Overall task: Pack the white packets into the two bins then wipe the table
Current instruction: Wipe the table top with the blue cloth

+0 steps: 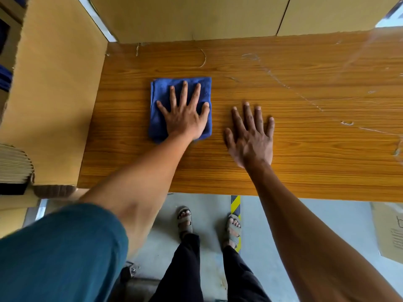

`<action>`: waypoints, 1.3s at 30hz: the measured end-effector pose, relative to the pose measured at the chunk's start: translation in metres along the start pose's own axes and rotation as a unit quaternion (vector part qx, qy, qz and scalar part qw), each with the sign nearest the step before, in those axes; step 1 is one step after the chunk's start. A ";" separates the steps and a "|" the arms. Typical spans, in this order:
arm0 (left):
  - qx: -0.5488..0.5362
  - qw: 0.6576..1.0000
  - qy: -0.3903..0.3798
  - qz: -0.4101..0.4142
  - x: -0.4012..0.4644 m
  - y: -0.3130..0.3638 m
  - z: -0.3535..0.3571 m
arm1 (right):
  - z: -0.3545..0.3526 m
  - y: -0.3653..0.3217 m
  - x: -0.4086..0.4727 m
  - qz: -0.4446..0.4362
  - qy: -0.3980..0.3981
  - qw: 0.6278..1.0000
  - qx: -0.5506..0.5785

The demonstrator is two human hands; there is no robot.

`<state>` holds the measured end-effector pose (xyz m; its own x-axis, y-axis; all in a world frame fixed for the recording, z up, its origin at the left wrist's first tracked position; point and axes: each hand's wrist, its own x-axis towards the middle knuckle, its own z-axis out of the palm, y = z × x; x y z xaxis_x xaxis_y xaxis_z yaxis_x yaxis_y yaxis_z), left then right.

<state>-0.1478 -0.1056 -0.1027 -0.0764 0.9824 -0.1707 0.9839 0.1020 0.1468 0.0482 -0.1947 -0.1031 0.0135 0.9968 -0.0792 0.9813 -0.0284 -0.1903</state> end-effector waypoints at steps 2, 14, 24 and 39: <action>0.009 1.000 -0.007 0.005 0.022 0.004 -0.004 | 0.000 0.000 0.001 -0.001 0.001 1.000 0.001; 0.028 0.999 0.031 0.026 -0.130 -0.025 0.021 | -0.001 -0.001 -0.001 -0.002 0.003 1.000 -0.005; 0.012 0.999 0.030 0.025 -0.046 -0.011 0.013 | 0.001 -0.001 0.000 -0.003 0.008 1.000 -0.005; 0.017 0.999 0.030 0.011 -0.043 -0.020 0.011 | 0.000 -0.002 -0.001 -0.006 0.006 1.000 -0.007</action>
<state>-0.1622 -0.1512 -0.1095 -0.0636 0.9920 -0.1091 0.9902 0.0763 0.1171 0.0462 -0.1953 -0.1022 0.0045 0.9979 -0.0649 0.9839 -0.0160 -0.1780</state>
